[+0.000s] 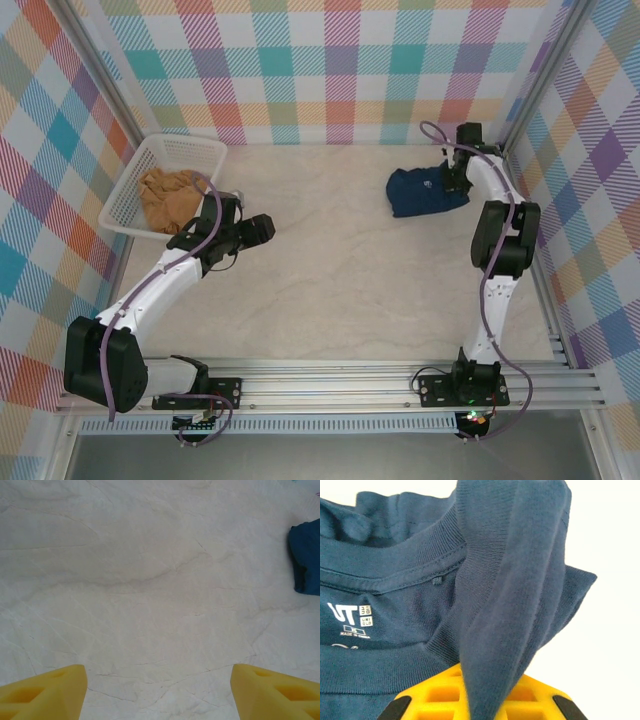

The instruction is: Fold the inside-out t-shirt

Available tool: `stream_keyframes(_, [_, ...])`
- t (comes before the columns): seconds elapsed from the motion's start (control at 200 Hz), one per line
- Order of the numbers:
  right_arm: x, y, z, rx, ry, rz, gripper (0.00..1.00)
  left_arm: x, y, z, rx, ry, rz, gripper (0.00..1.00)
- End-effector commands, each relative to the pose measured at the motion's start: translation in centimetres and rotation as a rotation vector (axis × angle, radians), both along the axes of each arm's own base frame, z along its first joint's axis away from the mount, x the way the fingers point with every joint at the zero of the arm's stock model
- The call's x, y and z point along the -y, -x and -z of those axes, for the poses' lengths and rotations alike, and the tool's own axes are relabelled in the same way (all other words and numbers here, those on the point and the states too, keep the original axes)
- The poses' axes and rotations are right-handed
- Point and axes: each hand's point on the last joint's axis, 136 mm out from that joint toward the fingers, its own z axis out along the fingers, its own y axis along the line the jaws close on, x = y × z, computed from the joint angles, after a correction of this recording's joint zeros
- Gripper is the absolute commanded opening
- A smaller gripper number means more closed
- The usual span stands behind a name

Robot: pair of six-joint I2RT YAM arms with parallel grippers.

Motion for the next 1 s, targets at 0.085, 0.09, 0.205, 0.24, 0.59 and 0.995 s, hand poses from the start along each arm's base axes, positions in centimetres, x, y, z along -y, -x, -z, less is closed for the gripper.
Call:
stream_keyframes(0.085, [3.4,-1.8,0.9,-0.038,0.208,0.009,0.2,-0.6,0.4,0.3,-0.011,-0.021,-0.008,0.76])
stream_keyframes(0.09, [3.4,-1.8,0.8,-0.038,0.21,0.011,0.21,-0.6,0.4,0.3,-0.011,-0.021,-0.008,0.76])
stream_keyframes(0.205, [3.7,-2.1,-1.0,-0.009,0.196,0.076,0.39,-0.8,0.4,0.2,-0.008,-0.029,-0.014,0.76])
stream_keyframes(0.24, [3.7,-2.0,-1.8,0.004,0.182,0.097,0.45,-0.9,0.4,0.1,-0.008,-0.034,-0.016,0.76])
stream_keyframes(0.59, [-4.1,5.7,-12.0,0.323,-0.304,0.144,0.72,-5.2,-0.6,-1.7,0.178,-0.167,-0.198,0.82])
stream_keyframes(0.995, [-6.9,17.5,-6.4,0.52,-0.297,0.202,1.0,-15.7,3.2,-1.2,0.353,-0.556,-0.588,1.0])
